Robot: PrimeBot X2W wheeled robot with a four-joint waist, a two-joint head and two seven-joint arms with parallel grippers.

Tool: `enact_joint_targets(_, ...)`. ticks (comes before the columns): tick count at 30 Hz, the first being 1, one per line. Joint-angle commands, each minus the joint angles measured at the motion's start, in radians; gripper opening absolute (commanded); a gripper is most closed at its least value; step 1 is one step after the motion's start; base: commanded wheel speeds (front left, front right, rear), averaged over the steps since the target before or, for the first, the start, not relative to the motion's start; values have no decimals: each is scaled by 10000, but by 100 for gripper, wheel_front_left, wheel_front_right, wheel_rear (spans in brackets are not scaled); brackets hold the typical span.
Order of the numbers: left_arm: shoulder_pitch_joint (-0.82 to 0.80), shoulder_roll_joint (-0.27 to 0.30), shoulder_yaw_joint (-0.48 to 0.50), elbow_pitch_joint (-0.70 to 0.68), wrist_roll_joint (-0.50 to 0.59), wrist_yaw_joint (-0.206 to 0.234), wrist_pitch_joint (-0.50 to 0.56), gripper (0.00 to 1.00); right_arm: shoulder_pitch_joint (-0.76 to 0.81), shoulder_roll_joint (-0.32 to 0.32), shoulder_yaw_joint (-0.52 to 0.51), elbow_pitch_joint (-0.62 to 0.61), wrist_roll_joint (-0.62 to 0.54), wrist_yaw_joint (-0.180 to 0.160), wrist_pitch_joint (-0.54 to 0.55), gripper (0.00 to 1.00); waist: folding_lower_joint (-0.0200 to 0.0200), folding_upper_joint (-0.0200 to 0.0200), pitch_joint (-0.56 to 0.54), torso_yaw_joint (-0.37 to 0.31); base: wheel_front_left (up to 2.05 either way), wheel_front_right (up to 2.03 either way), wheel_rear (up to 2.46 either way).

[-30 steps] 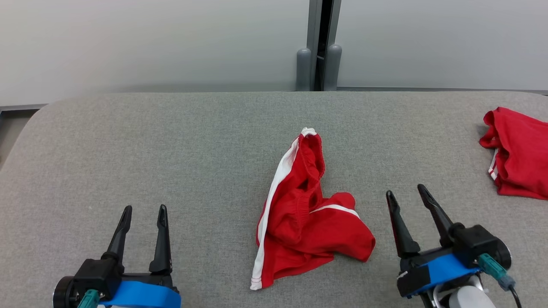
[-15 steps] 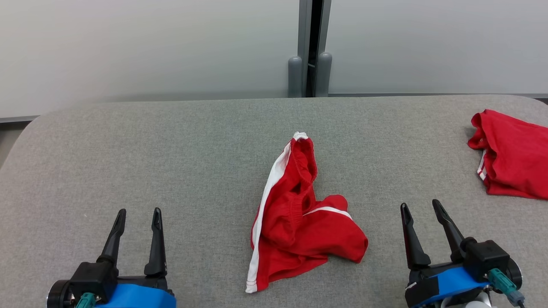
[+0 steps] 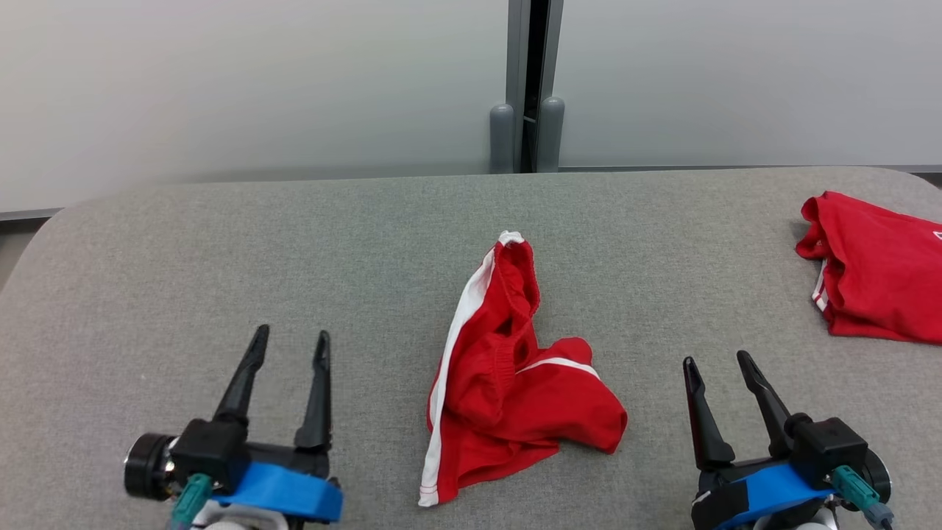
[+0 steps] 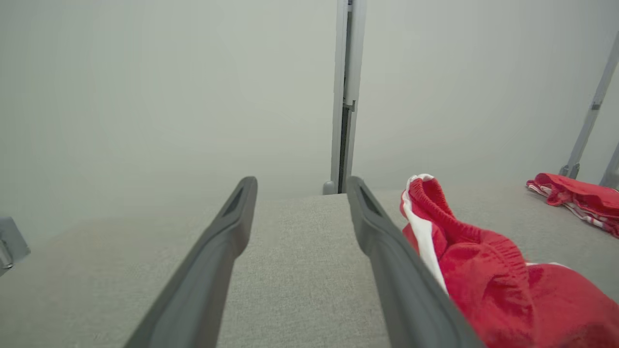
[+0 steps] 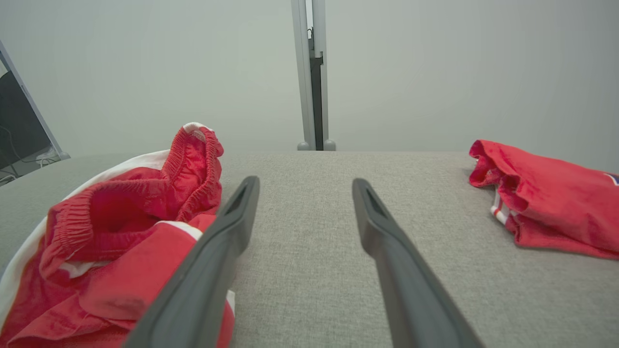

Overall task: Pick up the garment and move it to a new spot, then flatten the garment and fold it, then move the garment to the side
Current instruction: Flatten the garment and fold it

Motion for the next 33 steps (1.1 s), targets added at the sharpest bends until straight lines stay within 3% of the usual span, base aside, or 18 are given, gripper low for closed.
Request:
enact_joint_targets(1,-258,27,-260,-8,112,-72,-39,100,28,34,32,40,-12,-4,-7,100,0,-1,4,-35,0,0,0)
enact_joint_targets(17,-2340,33,-3903,2250,329,-416,372,100,-204,80,195,279,120,-4,-7,100,0,-1,248,-829,0,0,0)
enact_joint_targets(25,-2972,41,-4450,3932,349,-351,1002,100,-351,118,196,374,168,-4,-7,100,0,-1,487,-1202,0,0,0)
enact_joint_targets(33,-3384,107,-4328,5365,223,-136,852,100,-413,149,145,357,112,-4,-7,100,0,-1,596,-1356,0,0,0)
